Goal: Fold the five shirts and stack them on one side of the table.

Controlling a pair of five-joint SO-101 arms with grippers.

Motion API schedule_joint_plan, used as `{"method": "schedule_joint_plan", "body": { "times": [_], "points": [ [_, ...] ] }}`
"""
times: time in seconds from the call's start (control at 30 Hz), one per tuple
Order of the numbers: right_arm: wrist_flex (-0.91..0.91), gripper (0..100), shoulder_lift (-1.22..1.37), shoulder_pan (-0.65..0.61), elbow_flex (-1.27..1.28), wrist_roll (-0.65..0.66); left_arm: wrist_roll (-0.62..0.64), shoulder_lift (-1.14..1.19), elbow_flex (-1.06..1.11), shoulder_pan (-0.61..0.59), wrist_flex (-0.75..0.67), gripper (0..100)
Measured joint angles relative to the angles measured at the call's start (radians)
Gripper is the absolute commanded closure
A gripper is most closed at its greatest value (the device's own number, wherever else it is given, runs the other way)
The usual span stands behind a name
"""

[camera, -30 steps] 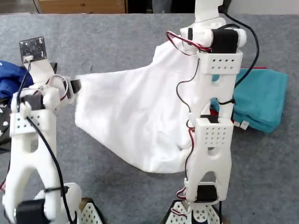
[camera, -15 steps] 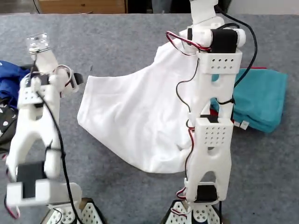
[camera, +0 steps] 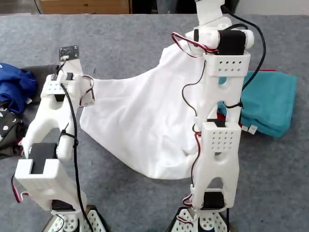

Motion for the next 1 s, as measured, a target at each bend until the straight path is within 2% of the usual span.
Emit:
{"method": "schedule_joint_plan", "body": {
  "times": [0.37, 0.47, 0.83, 0.9, 1.0],
  "points": [
    [0.000, 98.5, 0.000, 0.000, 0.000, 0.000, -0.002, -0.020, 0.199, 0.023, -0.040, 97],
    [0.000, 98.5, 0.000, 0.000, 0.000, 0.000, -0.003, -0.055, 0.233, 0.023, 0.005, 97],
    [0.000, 98.5, -0.003, 0.054, 0.074, 0.109, -0.002, -0.368, 0.477, 0.023, 0.051, 97],
    [0.000, 98.5, -0.012, 0.054, 0.138, 0.144, -0.002, -0.411, 0.477, 0.023, 0.051, 95],
    [0.000, 98.5, -0.035, 0.041, 0.227, 0.192, -0.002, -0.434, 0.450, 0.023, 0.052, 86]
  ]
}}
